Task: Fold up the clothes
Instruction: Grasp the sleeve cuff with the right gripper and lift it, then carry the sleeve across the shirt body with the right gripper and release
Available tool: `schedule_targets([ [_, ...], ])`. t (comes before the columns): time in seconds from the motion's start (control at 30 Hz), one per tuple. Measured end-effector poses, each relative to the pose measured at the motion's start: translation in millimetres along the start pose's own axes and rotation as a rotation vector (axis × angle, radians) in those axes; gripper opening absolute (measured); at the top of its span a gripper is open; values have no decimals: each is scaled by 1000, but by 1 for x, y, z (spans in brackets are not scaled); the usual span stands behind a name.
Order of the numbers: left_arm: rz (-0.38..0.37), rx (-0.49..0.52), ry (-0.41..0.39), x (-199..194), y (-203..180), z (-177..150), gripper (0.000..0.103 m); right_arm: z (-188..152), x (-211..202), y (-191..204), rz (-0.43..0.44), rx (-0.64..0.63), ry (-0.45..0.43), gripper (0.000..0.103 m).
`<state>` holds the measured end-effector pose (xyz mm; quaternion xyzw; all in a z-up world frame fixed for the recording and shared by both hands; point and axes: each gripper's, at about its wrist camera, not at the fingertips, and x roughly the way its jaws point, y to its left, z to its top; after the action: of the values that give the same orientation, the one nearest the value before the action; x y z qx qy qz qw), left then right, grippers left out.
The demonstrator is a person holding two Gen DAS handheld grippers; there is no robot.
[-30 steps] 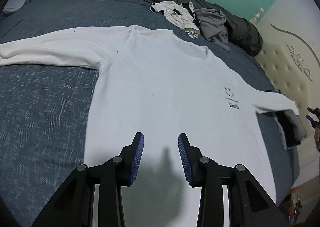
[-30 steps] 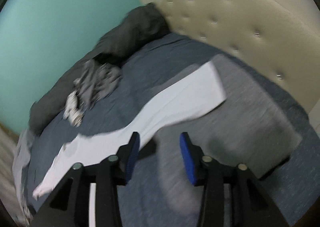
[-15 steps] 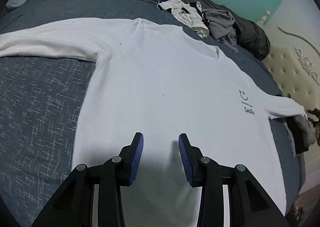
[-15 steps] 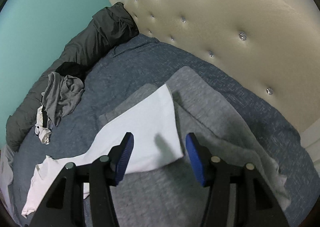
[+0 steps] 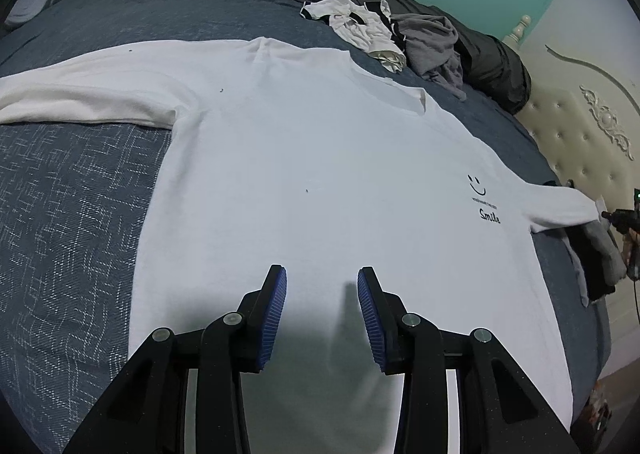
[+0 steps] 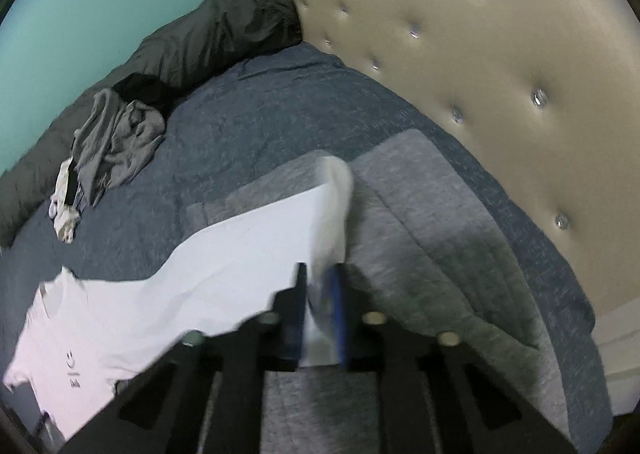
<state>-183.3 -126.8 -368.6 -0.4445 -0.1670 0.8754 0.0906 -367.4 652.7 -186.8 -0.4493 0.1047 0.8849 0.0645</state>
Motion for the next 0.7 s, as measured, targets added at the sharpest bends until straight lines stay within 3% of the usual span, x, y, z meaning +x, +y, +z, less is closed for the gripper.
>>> schedule_targets([
  [0.2,-18,-2,-18,-8,-2,1,41,9,-39,34,45,-69,-79,2],
  [0.33,-36,-5,-32,-17,-4,1,41,18,-75,69,126,-100,-122,2],
  [0.7,-105,-9,-47,-41,-10,-2,41,3,-155,256,399,-306,-123,2],
])
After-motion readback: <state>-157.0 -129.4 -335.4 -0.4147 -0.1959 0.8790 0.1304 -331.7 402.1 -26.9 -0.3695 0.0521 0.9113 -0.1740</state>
